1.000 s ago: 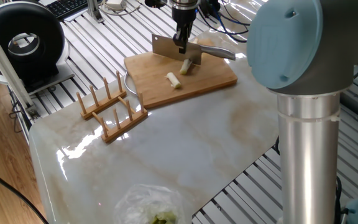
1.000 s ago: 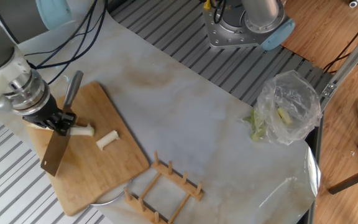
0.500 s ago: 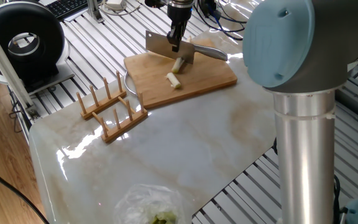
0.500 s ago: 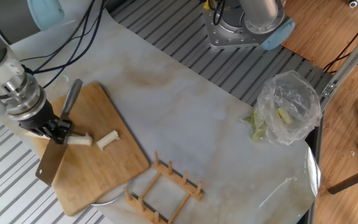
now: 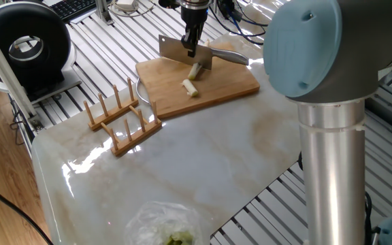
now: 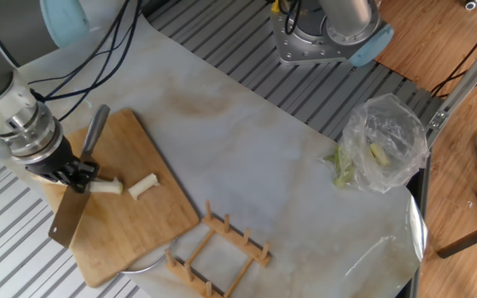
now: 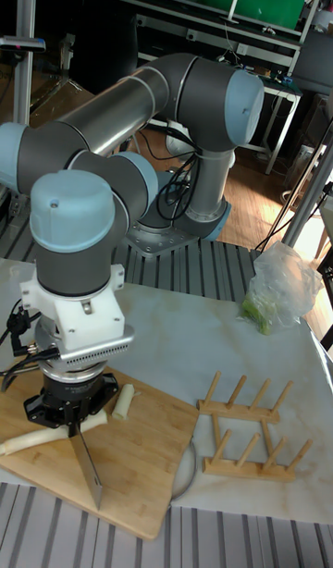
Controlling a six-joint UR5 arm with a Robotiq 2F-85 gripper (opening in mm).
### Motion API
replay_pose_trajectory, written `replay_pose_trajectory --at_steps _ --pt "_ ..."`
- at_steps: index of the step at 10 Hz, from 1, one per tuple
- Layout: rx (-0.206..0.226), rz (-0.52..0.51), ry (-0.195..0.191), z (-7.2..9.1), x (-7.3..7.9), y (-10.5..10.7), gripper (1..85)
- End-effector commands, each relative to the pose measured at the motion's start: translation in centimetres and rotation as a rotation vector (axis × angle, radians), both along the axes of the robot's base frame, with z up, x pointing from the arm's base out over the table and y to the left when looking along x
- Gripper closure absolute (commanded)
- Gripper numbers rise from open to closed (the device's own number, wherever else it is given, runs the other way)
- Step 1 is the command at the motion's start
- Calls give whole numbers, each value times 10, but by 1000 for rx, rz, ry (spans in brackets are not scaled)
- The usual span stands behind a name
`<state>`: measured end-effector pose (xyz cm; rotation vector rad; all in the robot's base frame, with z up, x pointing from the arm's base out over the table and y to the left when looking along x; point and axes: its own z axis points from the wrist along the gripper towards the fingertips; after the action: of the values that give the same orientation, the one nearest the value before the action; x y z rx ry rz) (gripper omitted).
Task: Chop the scallions
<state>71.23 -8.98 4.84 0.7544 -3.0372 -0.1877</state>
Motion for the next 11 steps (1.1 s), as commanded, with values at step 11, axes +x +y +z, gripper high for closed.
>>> replay_pose_trajectory --at_steps 11 --pt "-109 -32 63 -2 -18 -25 843"
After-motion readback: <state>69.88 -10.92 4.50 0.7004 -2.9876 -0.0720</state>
